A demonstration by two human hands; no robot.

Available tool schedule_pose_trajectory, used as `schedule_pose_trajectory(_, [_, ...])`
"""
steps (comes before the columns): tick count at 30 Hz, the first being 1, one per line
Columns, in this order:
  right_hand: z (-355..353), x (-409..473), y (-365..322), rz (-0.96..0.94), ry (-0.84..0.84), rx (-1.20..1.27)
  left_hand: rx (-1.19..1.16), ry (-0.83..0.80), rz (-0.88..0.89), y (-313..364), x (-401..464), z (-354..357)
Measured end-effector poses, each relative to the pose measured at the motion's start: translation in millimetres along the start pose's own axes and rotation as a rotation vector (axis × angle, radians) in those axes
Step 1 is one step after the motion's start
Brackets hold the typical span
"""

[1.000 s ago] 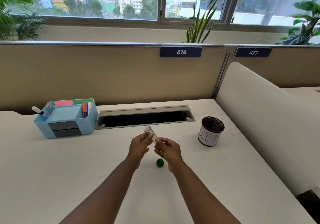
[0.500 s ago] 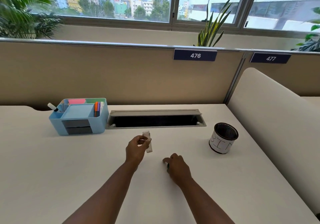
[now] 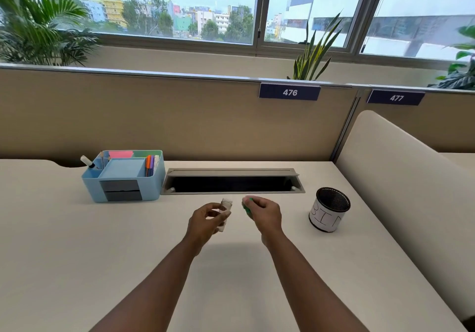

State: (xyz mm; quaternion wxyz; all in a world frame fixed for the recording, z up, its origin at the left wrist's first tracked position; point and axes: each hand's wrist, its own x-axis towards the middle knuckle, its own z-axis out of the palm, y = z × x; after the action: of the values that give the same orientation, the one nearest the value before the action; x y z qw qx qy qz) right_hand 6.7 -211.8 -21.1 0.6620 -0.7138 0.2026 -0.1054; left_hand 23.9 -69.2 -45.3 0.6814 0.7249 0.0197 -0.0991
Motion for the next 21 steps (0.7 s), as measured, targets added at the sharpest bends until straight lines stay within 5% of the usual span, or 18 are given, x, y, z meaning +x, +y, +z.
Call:
schedule_pose_trajectory(5, [6.3,-9.6,-18.1,0.023,-0.028,0.31,-0.013,-0.139,0.002,5.8,-10.9,0.4])
schedule_pose_trajectory(21, [-3.6,-25.5,-24.0,-0.165,-0.341,0.02,-0.075,-0.21,0.025,21.9,-29.9,-9.7])
